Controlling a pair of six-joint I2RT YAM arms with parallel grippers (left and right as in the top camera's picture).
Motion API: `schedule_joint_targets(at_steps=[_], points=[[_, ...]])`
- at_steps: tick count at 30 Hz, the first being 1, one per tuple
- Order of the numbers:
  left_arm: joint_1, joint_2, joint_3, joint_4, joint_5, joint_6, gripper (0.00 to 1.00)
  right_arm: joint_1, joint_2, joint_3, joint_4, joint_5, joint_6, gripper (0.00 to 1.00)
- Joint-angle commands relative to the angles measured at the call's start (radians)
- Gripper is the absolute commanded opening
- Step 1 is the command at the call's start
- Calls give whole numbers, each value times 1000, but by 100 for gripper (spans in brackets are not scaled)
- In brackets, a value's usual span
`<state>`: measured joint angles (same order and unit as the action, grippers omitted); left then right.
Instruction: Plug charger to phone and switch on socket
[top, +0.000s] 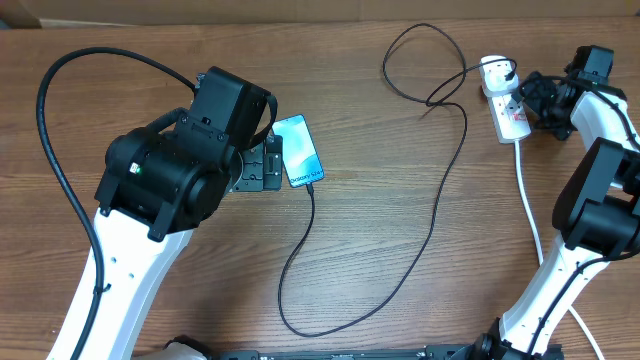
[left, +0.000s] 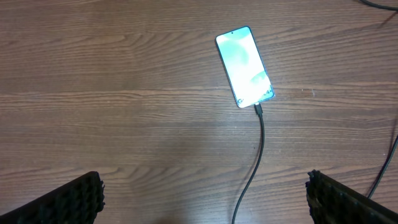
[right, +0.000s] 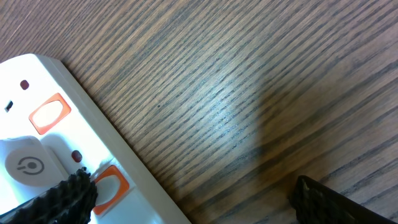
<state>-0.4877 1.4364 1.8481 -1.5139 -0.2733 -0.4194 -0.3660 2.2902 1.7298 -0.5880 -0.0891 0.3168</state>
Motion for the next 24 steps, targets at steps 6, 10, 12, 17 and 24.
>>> schedule_joint_targets(at_steps=[6,10,12,17,24], points=[[-4,-2,0,4,0,-15,100,19,50,-11,-46,-37,-34,100],[-4,-2,0,3,1,-15,100,19,51,-11,-49,-55,-35,100],[-4,-2,0,3,0,-15,100,19,50,-10,-50,-102,-56,100],[-4,-2,0,3,1,-14,100,9,-12,48,-158,-133,-59,100],[-4,-2,0,0,1,-14,100,-29,-285,54,-239,-133,-32,100]])
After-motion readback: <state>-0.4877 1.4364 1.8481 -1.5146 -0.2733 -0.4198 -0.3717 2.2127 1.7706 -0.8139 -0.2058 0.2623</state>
